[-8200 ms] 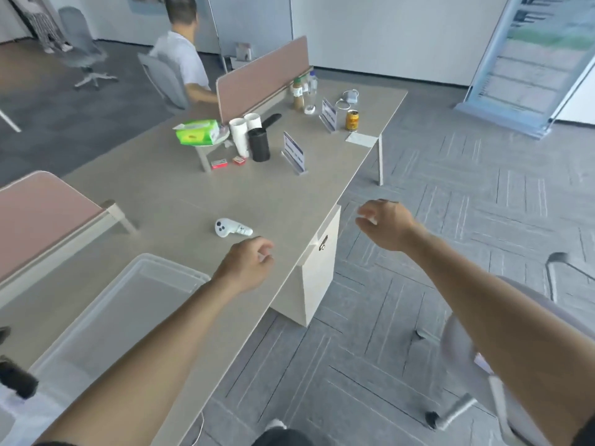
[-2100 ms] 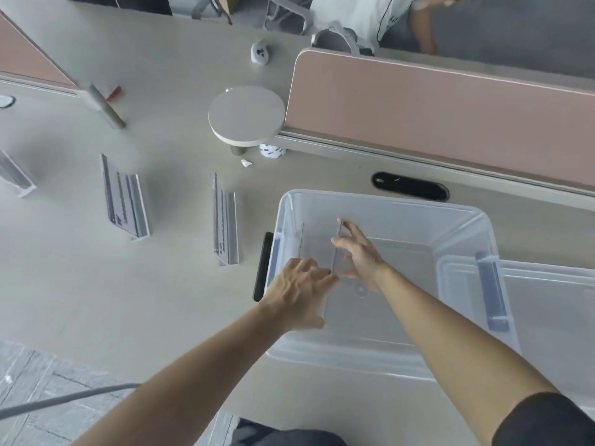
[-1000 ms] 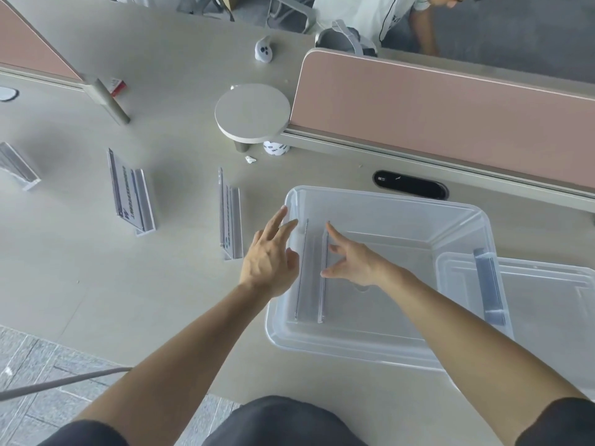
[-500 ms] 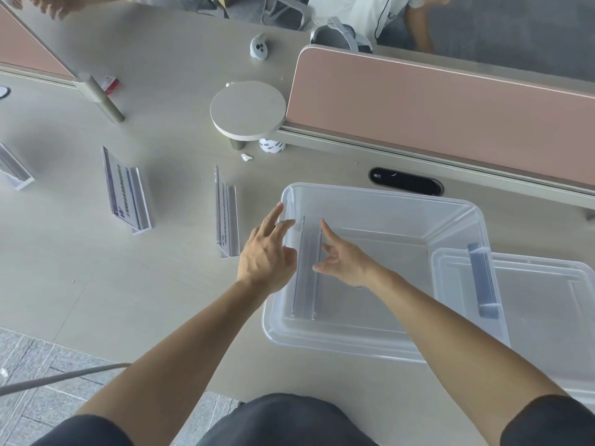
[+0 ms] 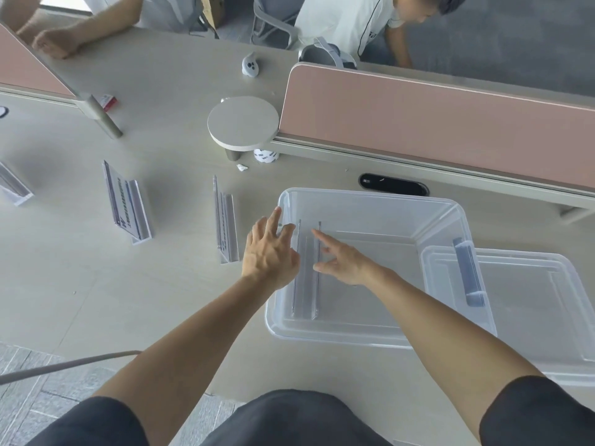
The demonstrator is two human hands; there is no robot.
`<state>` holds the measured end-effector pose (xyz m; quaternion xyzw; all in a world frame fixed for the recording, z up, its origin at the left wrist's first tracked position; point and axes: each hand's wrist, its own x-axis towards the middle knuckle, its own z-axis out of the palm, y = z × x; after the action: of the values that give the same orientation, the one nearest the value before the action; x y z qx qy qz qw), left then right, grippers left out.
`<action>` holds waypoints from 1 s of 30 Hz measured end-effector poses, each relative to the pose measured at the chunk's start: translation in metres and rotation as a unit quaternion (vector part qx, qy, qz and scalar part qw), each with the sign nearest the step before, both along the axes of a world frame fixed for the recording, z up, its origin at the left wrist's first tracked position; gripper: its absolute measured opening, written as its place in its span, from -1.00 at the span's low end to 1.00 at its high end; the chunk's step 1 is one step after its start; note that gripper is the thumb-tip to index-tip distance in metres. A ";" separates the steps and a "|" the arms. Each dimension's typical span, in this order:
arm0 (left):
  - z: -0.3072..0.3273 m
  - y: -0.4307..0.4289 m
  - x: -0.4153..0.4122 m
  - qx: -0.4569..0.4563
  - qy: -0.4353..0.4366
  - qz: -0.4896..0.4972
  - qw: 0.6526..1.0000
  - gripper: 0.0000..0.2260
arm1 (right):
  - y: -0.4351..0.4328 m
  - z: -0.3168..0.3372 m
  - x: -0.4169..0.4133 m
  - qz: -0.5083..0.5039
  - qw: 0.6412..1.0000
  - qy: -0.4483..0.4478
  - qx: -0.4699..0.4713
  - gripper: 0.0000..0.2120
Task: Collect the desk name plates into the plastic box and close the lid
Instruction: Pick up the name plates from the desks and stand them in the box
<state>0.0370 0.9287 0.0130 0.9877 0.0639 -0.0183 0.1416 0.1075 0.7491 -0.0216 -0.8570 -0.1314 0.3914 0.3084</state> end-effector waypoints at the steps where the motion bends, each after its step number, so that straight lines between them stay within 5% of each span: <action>1: 0.003 0.001 -0.001 0.007 -0.005 -0.008 1.000 -0.57 | 0.000 0.005 0.000 0.015 1.000 -0.013 -0.020 -0.26; 6: 0.018 -0.003 -0.009 -0.021 -0.018 -0.040 0.999 -0.62 | -0.008 0.048 -0.007 0.022 0.992 -0.090 -0.081 -0.64; 11: 0.039 -0.047 -0.006 -0.065 -0.025 -0.141 0.988 -0.64 | -0.044 0.107 -0.038 -0.047 0.974 -0.167 -0.145 -0.76; 17: 0.074 -0.100 -0.018 -0.051 -0.002 -0.274 0.960 -0.66 | -0.127 0.168 -0.097 -0.161 0.934 -0.236 -0.216 -0.77; 23: 0.114 -0.163 -0.025 0.039 -0.010 -0.378 0.925 -0.71 | -0.215 0.201 -0.155 -0.243 0.892 -0.268 -0.271 -0.57; 30: 0.127 -0.326 -0.066 0.091 0.005 -0.472 0.877 -0.75 | -0.355 0.209 -0.247 -0.283 0.833 -0.271 -0.392 -0.69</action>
<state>-0.0290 0.6030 0.1400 0.9089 -0.4081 -0.0823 0.0256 -0.1394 0.3944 0.1875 -0.9775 0.2030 0.0579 -0.0036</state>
